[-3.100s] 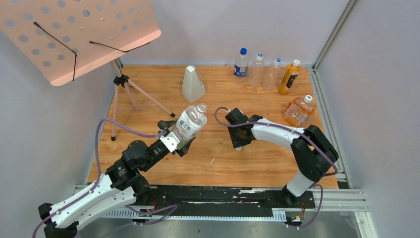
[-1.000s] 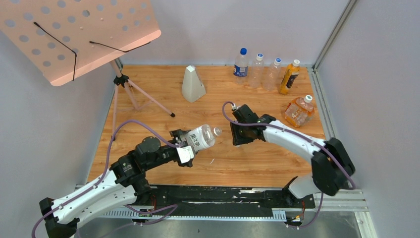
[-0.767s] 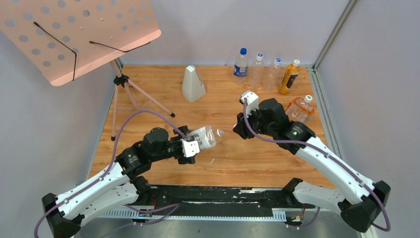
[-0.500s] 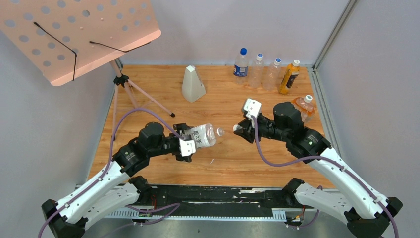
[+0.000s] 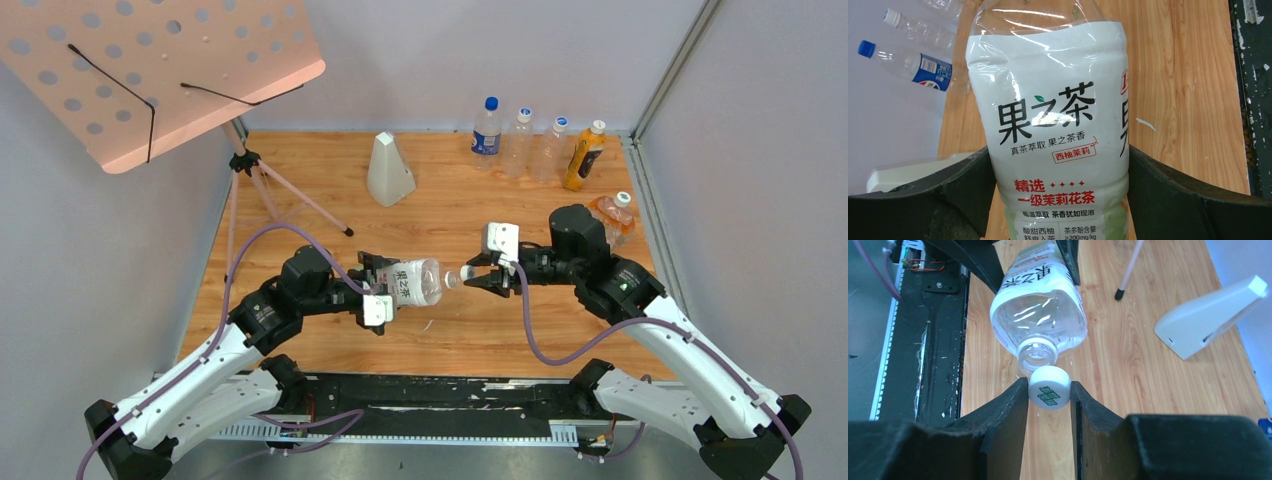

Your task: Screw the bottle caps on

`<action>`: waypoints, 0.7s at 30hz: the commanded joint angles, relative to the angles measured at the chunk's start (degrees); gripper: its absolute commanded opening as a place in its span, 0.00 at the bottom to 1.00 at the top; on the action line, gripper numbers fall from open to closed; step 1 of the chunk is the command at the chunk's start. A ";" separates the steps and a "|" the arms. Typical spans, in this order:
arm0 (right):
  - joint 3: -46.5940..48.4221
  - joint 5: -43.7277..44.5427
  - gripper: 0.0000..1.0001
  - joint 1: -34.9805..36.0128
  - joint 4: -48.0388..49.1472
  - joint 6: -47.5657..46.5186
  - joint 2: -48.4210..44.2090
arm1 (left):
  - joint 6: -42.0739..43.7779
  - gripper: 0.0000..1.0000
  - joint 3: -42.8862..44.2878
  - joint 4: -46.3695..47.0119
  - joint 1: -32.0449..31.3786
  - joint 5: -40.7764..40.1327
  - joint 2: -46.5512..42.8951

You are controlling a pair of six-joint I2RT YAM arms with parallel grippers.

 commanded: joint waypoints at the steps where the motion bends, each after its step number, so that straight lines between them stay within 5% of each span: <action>1: 1.72 -6.39 0.18 -0.08 1.92 -3.84 0.08 | 1.28 0.23 1.75 2.99 0.26 2.56 -0.54; 21: 0.51 -13.13 0.19 -0.06 2.10 -6.36 2.62 | -6.89 0.21 4.20 5.24 0.54 8.27 1.33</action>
